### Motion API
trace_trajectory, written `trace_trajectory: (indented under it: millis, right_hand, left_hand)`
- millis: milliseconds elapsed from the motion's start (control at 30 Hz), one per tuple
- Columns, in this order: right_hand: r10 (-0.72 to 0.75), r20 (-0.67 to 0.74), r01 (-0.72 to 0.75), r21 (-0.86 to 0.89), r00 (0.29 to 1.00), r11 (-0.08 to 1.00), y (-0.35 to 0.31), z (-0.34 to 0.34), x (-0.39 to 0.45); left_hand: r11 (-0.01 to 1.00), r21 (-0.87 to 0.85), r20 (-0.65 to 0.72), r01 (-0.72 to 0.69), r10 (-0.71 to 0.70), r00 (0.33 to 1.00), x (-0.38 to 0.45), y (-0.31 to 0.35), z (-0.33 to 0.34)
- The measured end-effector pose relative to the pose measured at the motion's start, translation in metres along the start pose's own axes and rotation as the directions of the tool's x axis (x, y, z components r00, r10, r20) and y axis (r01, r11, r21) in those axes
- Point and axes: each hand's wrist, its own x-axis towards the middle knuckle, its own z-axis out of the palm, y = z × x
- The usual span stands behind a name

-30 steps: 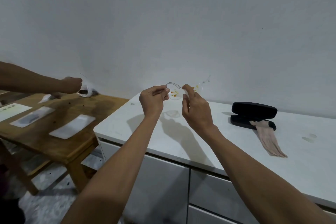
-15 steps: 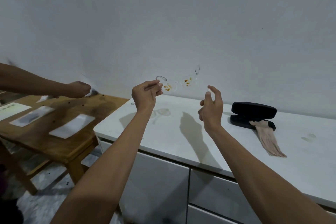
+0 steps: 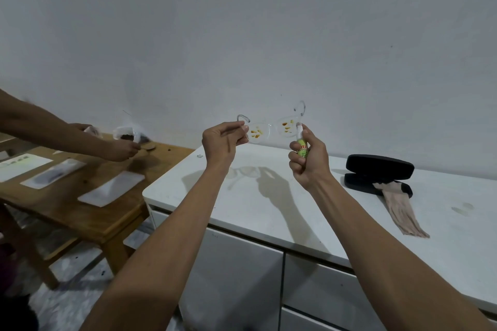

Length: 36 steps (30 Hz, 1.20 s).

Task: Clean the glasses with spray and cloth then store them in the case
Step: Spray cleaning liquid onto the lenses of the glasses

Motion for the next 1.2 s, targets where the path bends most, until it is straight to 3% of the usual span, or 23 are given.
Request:
trace_trajectory:
  millis: [800,933,1200]
  right_hand:
    - [0.125,0.080,-0.124,-0.020,0.989,0.992,0.033,0.019,0.004]
    - [0.047,0.051,-0.044,-0.052,0.998,0.998,0.037,0.014,0.006]
    - [-0.264,-0.170,0.171,-0.429,0.949,0.887,0.007,-0.022,0.009]
  left_hand:
    - [1.000,-0.013,0.060,0.005,-0.004,0.998,-0.009,0.002,0.019]
    - [1.000,-0.007,0.038,0.016,-0.016,0.999,-0.010,-0.002,0.015]
    - [1.000,-0.010,0.023,0.015,-0.014,1.000,-0.010,-0.011,0.021]
